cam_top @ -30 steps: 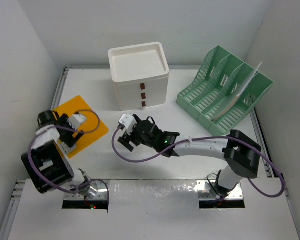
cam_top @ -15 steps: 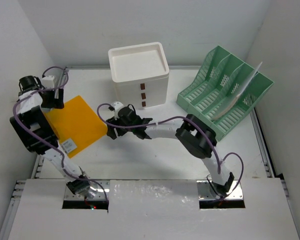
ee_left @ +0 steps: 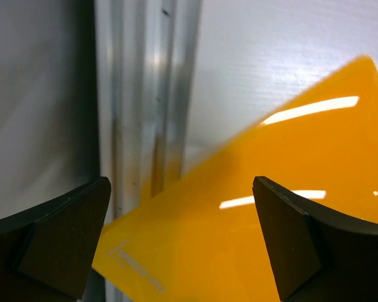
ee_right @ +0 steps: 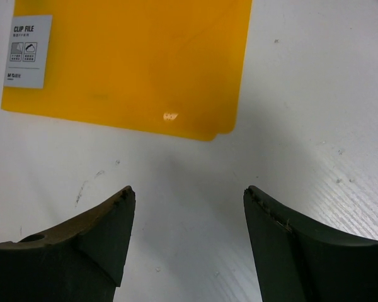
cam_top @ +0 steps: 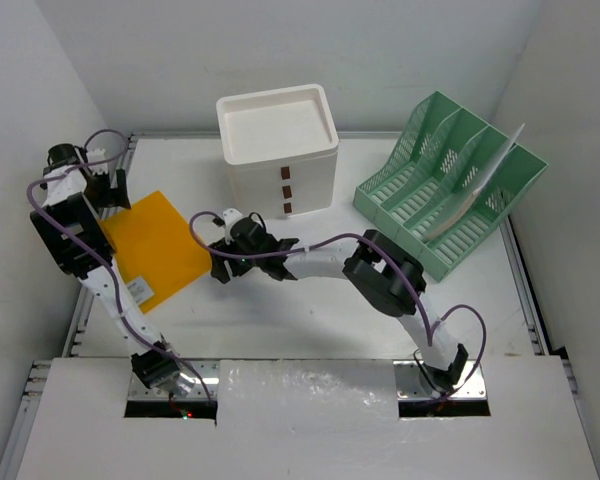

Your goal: Organize the desk

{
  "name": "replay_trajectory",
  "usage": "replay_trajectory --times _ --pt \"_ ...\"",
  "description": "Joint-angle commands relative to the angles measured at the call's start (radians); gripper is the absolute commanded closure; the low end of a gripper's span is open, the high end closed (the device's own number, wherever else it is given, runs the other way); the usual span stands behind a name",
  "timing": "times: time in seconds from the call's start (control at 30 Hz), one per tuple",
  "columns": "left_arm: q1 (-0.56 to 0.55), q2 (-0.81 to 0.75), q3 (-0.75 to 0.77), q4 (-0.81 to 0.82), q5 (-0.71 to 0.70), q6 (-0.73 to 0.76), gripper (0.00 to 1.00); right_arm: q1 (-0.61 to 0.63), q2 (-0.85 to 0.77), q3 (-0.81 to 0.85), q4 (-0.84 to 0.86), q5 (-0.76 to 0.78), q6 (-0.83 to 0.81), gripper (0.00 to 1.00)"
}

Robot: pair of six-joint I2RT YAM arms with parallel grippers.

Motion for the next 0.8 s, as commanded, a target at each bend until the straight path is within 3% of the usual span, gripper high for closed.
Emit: replay_trajectory --times 0.0,0.17,0.33,0.4,0.57,0.77 --pt "-0.017 -0.059 -0.042 -0.075 0.032 0.028 0.07 0.002 -0.04 -0.019 0.031 0.014 0.0 0.31" --pt "-0.037 -0.068 -0.149 -0.181 0.017 0.163 0.16 0.004 -0.063 -0.039 0.034 0.02 -0.003 0.31" --pt "-0.009 -0.109 -0.264 -0.233 0.072 0.284 0.38 0.002 -0.125 -0.118 0.054 0.031 -0.006 0.31" --pt "-0.011 -0.165 -0.342 -0.254 0.141 0.354 0.43 0.002 -0.141 -0.134 0.059 0.04 -0.021 0.3" --pt "-0.083 -0.276 -0.505 -0.334 0.184 0.548 0.48 -0.01 -0.149 -0.14 0.028 0.006 -0.04 0.27" --pt "-0.109 -0.271 -0.537 -0.445 0.244 0.657 0.51 -0.073 -0.196 -0.266 0.123 -0.031 0.031 0.27"
